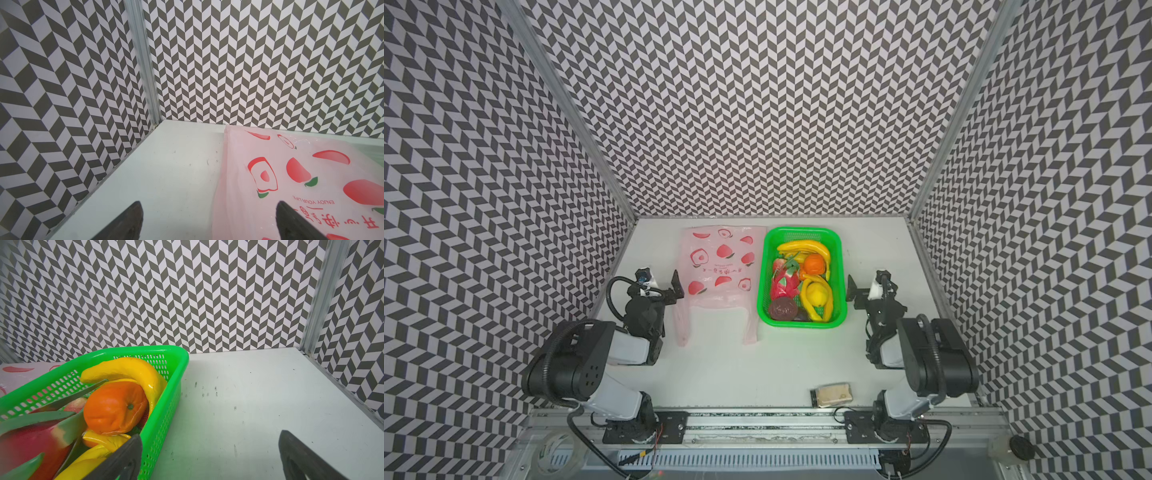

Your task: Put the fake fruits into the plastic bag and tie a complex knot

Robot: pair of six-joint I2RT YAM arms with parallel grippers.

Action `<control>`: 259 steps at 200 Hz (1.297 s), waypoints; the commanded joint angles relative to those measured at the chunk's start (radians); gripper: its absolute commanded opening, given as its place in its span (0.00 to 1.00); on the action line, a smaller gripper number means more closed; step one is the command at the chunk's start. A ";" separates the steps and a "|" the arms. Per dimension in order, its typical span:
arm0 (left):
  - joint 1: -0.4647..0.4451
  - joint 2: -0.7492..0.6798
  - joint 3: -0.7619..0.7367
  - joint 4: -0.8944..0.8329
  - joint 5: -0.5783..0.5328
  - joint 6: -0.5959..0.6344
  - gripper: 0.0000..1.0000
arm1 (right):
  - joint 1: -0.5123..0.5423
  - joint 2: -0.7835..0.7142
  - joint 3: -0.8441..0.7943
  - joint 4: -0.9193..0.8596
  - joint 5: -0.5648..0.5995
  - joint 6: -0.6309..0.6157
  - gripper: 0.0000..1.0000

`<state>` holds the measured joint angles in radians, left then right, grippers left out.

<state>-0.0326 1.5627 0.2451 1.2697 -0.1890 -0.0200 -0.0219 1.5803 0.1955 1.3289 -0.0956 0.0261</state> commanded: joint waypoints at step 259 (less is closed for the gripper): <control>-0.014 -0.139 -0.065 0.018 0.014 0.014 1.00 | 0.011 -0.117 -0.016 0.020 0.050 -0.007 0.99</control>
<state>-0.0334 1.5261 0.1982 1.2892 -0.1852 -0.0189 -0.0158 1.5654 0.1806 1.3346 -0.0742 0.0261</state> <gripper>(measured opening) 0.995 0.993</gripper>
